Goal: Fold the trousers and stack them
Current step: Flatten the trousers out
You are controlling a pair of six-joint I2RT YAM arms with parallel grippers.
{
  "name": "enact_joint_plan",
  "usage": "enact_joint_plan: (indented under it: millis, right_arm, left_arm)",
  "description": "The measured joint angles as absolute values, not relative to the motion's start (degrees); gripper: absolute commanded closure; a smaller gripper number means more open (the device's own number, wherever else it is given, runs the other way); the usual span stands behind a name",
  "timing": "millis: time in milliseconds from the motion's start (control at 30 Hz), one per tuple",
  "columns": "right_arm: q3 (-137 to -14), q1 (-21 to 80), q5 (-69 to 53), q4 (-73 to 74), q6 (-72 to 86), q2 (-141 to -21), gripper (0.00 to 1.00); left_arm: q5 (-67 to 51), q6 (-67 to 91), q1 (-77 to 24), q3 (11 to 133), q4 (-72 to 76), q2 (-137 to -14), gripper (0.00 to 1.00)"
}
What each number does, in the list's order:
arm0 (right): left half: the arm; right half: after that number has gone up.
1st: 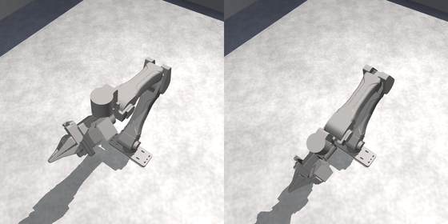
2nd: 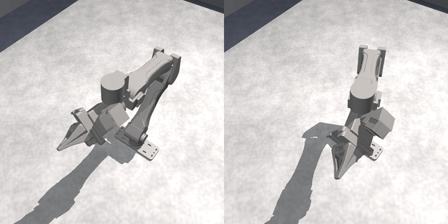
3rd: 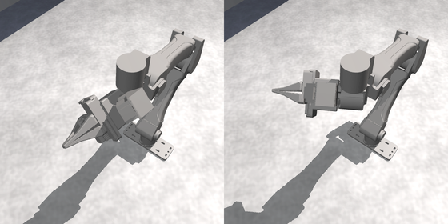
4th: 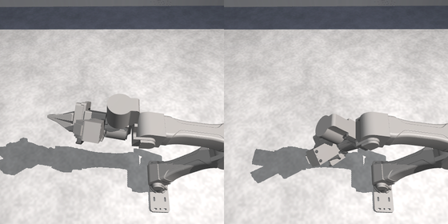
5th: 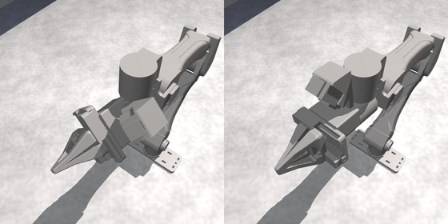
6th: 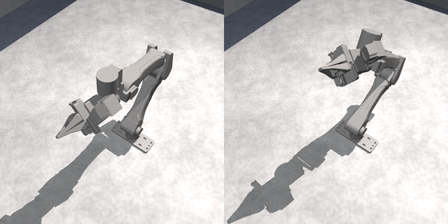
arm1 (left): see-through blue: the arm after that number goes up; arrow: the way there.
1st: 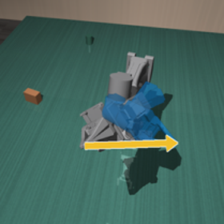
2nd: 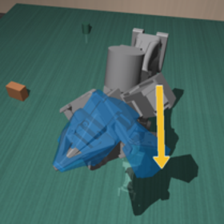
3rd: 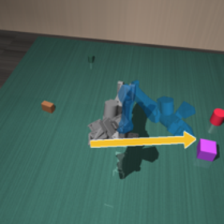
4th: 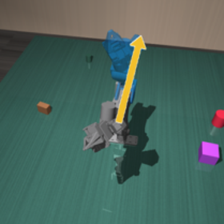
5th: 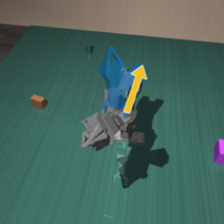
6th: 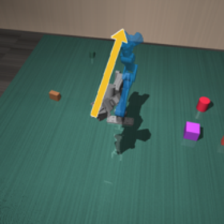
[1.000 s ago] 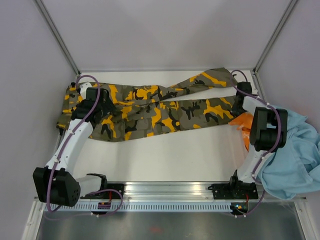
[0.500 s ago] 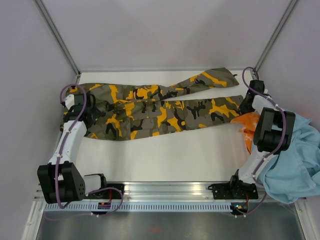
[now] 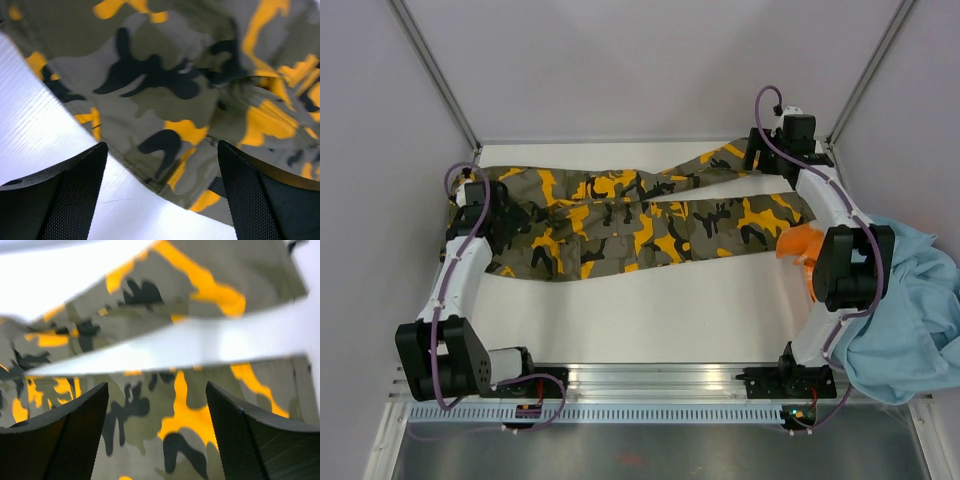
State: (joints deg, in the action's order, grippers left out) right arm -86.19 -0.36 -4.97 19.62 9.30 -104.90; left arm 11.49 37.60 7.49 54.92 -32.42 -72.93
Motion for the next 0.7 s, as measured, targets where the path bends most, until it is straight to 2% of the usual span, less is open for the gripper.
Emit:
enact_joint_plan:
  millis: [133, 333, 500, 700]
  right_arm:
    - [-91.59, -0.16, -3.14, 17.78, 8.82, -106.15, 0.14]
    - [-103.81, -1.67, 2.74, 18.59, 9.47, -118.04, 0.17]
    - [-104.05, -1.76, 6.28, 21.91, 11.27, -125.49, 0.13]
    - [-101.65, -4.14, 6.09, 22.06, 24.1, -128.03, 0.13]
  left_arm:
    - [9.65, 36.27, 2.39, 60.97, -29.95, -73.8, 0.06]
    - [7.86, 34.96, -7.11, 72.14, -23.9, -81.47, 0.06]
    - [6.76, 33.5, -12.27, 81.14, -21.1, -94.39, 0.05]
    - [7.42, 33.34, -17.76, 94.41, -20.71, -108.42, 0.05]
